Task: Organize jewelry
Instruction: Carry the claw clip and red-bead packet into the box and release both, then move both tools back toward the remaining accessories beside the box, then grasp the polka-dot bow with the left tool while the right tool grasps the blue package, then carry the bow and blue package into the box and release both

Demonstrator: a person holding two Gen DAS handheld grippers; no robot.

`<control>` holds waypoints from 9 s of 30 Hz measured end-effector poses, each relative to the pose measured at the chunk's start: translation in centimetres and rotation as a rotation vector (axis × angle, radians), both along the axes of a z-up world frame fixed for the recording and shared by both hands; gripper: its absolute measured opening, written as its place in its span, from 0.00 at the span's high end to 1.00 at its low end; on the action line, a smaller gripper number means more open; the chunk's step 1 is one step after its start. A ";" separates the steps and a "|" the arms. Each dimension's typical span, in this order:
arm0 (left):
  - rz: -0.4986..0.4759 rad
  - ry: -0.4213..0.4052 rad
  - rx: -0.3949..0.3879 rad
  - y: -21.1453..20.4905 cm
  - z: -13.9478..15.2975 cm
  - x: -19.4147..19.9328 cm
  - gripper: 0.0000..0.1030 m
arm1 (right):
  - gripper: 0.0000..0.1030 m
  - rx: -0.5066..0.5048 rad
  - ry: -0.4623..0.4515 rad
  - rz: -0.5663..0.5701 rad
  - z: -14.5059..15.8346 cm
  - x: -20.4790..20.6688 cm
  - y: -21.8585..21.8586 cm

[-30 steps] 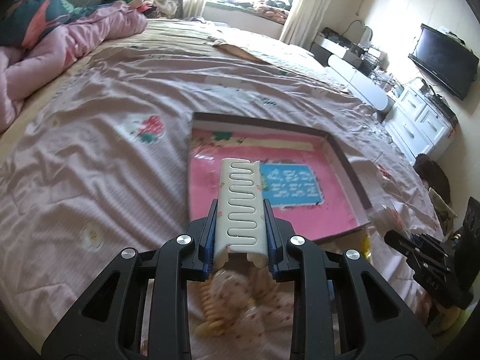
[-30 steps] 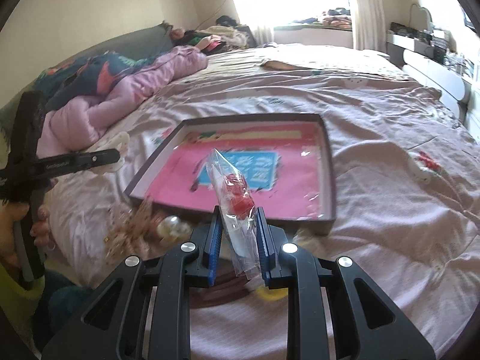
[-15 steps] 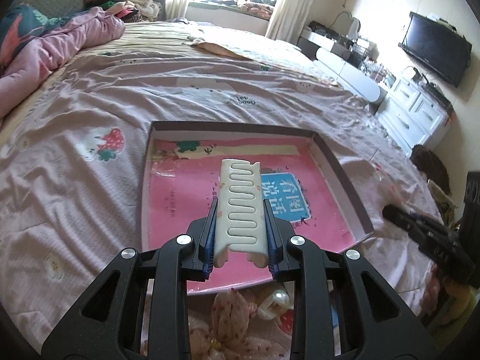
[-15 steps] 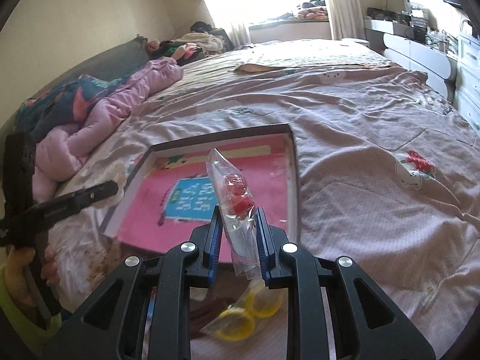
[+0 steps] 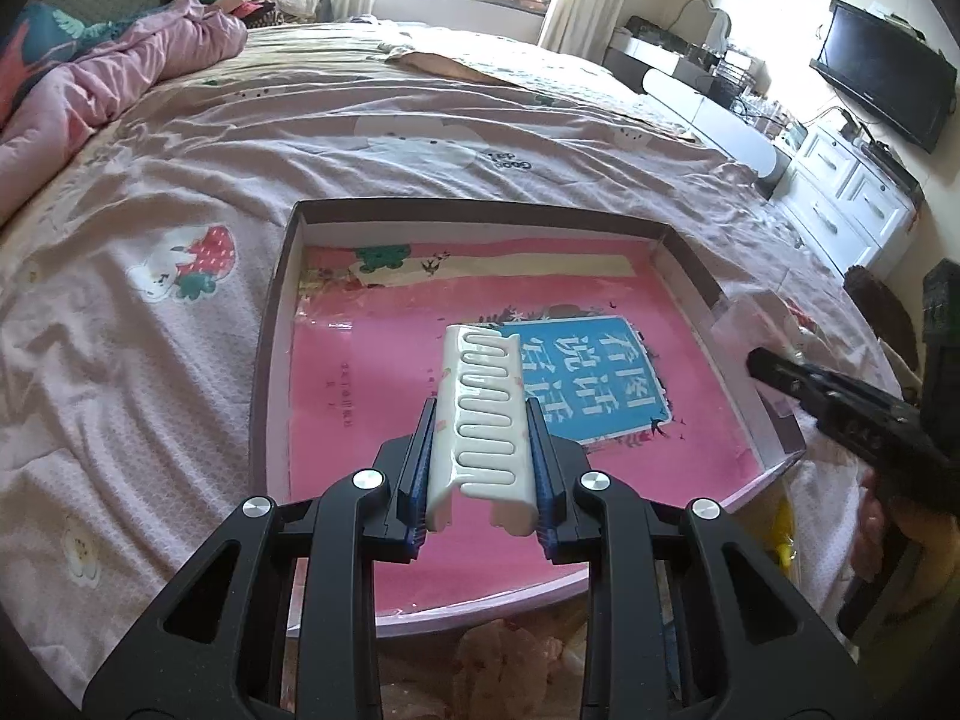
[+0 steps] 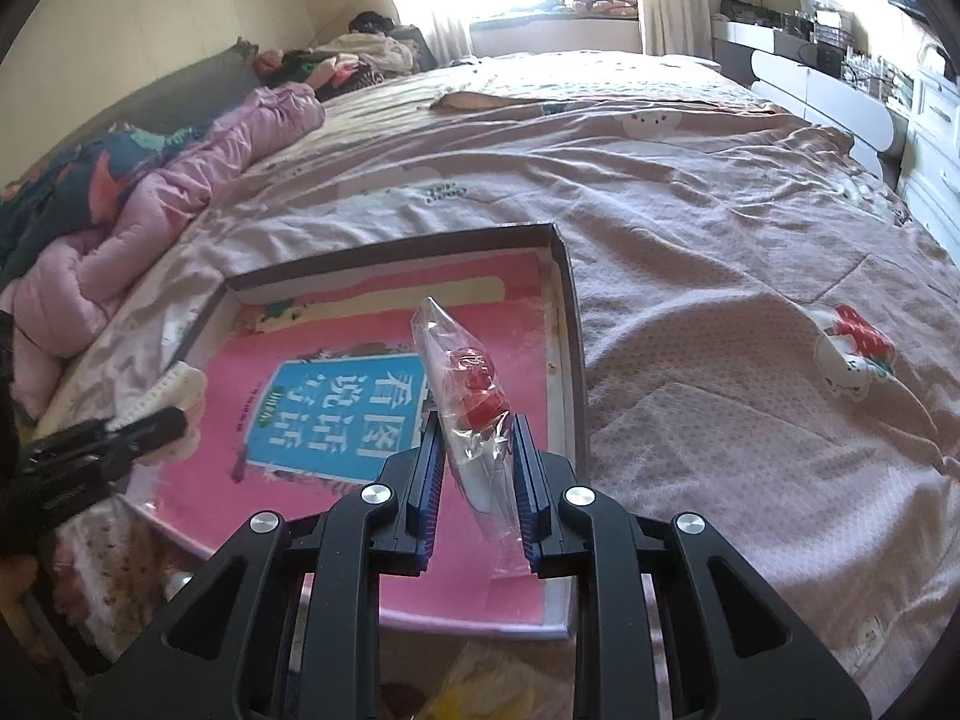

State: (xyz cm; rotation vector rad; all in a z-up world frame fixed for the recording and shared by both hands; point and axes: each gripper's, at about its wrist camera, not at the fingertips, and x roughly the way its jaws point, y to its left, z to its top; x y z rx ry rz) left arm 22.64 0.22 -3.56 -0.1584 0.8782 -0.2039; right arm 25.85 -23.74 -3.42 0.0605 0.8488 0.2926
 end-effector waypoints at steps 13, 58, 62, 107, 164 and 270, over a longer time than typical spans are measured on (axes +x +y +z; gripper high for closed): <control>0.007 0.004 0.009 0.8 0.1 -0.7 0.71 | 0.76 -0.094 -0.011 -0.042 -1.9 -0.2 0.9; 0.099 -0.164 -0.002 2.4 6.1 -10.8 0.11 | 0.15 0.024 -0.155 0.021 6.9 -12.3 -0.4; 0.112 -0.167 -0.012 2.8 6.1 -11.8 0.11 | 0.15 0.019 -0.161 0.056 7.1 -13.2 0.5; 0.063 -0.012 0.028 3.8 0.6 -13.6 0.18 | 0.14 -0.039 -0.046 0.278 1.0 -16.7 6.3; -0.090 -0.095 -0.043 -2.0 4.9 -11.8 0.99 | 0.66 0.015 -0.084 0.157 2.7 -16.1 -1.0; 0.009 -0.064 -0.083 -0.2 1.7 -0.6 0.43 | 0.58 -0.113 0.001 0.126 -1.5 -2.6 5.0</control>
